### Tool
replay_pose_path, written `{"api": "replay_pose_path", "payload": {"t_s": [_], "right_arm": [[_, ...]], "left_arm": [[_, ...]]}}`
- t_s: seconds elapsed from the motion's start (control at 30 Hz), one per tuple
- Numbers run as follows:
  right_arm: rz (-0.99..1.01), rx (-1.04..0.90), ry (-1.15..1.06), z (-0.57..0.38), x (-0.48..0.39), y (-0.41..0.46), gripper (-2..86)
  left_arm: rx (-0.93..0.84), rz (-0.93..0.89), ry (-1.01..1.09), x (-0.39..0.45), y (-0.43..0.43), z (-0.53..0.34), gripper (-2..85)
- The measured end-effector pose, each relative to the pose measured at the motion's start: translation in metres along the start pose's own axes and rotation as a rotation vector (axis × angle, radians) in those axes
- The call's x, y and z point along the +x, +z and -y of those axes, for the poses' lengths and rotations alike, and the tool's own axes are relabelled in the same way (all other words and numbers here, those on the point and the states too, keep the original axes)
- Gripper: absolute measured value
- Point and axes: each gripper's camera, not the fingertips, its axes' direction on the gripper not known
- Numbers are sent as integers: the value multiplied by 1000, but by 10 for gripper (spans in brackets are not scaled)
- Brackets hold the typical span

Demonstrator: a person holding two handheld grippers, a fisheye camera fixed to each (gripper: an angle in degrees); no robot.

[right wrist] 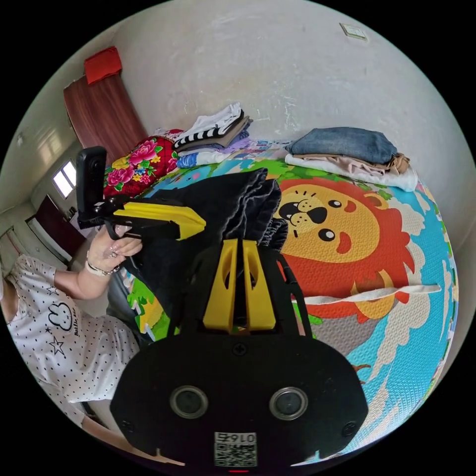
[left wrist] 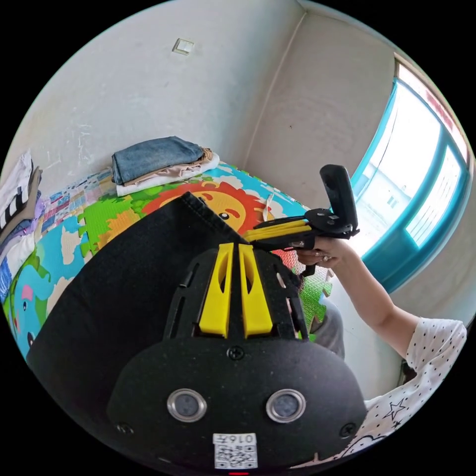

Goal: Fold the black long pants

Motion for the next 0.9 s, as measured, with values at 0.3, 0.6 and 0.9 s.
{"api": "replay_pose_path", "payload": {"t_s": [0.3,0.6,0.9], "right_arm": [[77,94,132,-28,35,-25,-1],[95,43,246,-38,74,-7,4],[95,15,229,-92,62,-45,66]], "left_arm": [[-9,100,7,10,41,27,-7],[-112,141,27,29,94,30,-6],[-139,-202,184,87,55,-34,93]]}}
